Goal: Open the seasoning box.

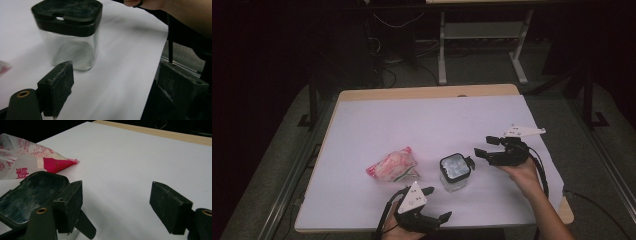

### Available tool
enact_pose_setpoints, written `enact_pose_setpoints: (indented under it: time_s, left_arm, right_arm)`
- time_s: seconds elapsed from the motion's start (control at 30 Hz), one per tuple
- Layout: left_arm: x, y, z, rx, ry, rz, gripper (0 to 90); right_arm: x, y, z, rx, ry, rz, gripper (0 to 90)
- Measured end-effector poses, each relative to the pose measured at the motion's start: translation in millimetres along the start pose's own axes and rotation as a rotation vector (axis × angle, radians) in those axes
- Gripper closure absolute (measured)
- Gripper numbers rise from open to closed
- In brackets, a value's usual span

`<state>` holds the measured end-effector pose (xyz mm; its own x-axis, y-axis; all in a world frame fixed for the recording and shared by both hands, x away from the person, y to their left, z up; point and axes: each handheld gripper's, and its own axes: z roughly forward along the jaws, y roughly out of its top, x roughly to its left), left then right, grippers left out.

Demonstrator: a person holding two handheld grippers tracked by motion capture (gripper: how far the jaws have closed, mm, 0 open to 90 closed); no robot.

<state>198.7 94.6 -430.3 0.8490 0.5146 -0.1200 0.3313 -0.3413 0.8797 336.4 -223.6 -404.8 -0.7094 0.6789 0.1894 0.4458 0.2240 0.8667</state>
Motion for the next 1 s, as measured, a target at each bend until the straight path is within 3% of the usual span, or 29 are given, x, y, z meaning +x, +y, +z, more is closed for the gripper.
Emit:
enact_pose_setpoints:
  time_s: [0.17, 0.33, 0.57, 0.77, 1.0]
  left_arm:
    - [-3.5, 14.4, -1.3, 0.019, -0.003, 0.017, 13.7]
    - [-5.4, 39.6, -8.0, 0.032, 0.006, 0.056, 13.7]
    - [8.9, 71.6, -0.3, 0.035, 0.026, 0.088, 13.7]
    - [20.1, 81.1, 16.9, 0.04, 0.041, 0.089, 13.7]
    - [32.8, 84.8, 28.2, 0.078, 0.107, 0.14, 13.6]
  right_arm:
    - [0.2, 0.6, -1.5, -0.004, 0.001, -0.002, 26.7]
    - [0.8, 0.9, -1.5, -0.005, 0.008, 0.001, 26.8]
    - [1.2, 1.4, -1.3, -0.002, 0.014, -0.008, 27.0]
    - [1.3, 1.7, -2.0, -0.005, 0.021, -0.008, 27.1]
    - [0.7, 1.9, -2.4, -0.007, 0.027, -0.008, 27.1]
